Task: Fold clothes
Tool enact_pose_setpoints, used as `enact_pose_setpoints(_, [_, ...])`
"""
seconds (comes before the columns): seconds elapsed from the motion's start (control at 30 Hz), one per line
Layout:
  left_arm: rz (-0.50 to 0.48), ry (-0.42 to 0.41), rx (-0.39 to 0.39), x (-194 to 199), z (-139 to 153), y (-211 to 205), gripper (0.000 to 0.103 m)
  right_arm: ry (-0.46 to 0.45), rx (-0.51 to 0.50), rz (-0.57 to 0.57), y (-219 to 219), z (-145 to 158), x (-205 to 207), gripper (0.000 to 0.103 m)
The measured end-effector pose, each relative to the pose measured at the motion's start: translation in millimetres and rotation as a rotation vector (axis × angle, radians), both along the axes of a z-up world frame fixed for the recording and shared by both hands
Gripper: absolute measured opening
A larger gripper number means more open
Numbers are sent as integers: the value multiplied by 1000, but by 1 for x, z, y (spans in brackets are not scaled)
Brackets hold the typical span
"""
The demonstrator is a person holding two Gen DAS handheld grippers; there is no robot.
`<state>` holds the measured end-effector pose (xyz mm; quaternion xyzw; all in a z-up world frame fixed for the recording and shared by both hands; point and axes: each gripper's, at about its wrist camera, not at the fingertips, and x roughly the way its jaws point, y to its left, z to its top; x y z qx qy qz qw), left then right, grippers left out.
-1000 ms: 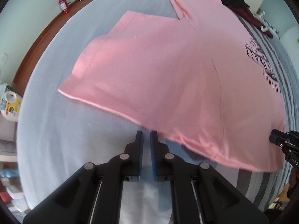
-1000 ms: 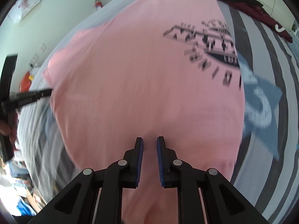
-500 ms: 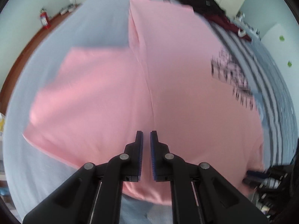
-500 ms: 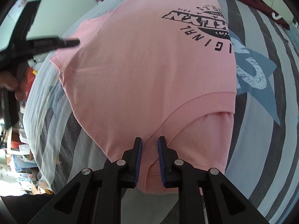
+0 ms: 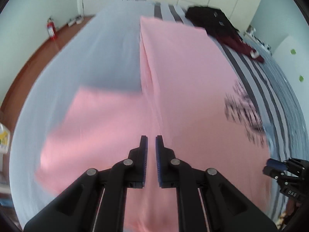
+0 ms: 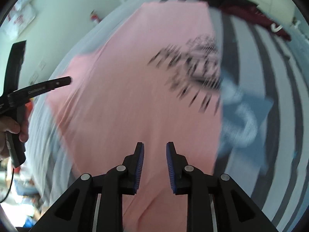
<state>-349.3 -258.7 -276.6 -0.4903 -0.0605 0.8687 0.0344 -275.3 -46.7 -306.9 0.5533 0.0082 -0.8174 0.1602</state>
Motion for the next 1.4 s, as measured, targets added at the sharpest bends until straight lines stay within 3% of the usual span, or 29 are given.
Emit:
enact_pose_setpoints(0.07, [-5,28,-13,-31,-9,-3,6,42,15,-50,9,1,-28,21])
enact_pose_setpoints(0.13, [-6,1,-30,-44,-18,-5,6,78,31,-97,15,-2,-53,21])
enact_pose_setpoints(0.23, [23,-41,-16,-32,-41,-20,7,87,45,-143,45,-1,-68,21])
enact_pose_setpoints(0.33, [66,-62,25,-25,-59,-42,7,48,43,-182,52,-19,-73,21])
enact_pose_setpoints(0.53, [113,-70,31,-32,-52,-39,7,-5,33,-195,64,-36,-59,22])
enact_pose_setpoints(0.63, [94,-22,17,-48,-37,-25,7,-9,45,-183,63,-34,-58,22])
enact_pose_setpoints(0.77, [62,42,1,-70,-18,-7,13,57,43,-183,59,-16,-76,22])
enact_pose_setpoints(0.97, [-22,68,10,-126,-32,30,15,134,11,-232,54,-17,-138,23])
enact_pose_setpoints(1.13, [-6,24,16,-104,-37,1,15,148,2,-256,60,-22,-172,23])
enact_pose_setpoints(1.23, [18,12,60,-98,-47,-14,23,133,-8,-248,63,-32,-176,23])
enact_pose_setpoints(1.4, [61,-17,147,-99,-43,-29,24,120,-37,-238,71,-29,-177,23])
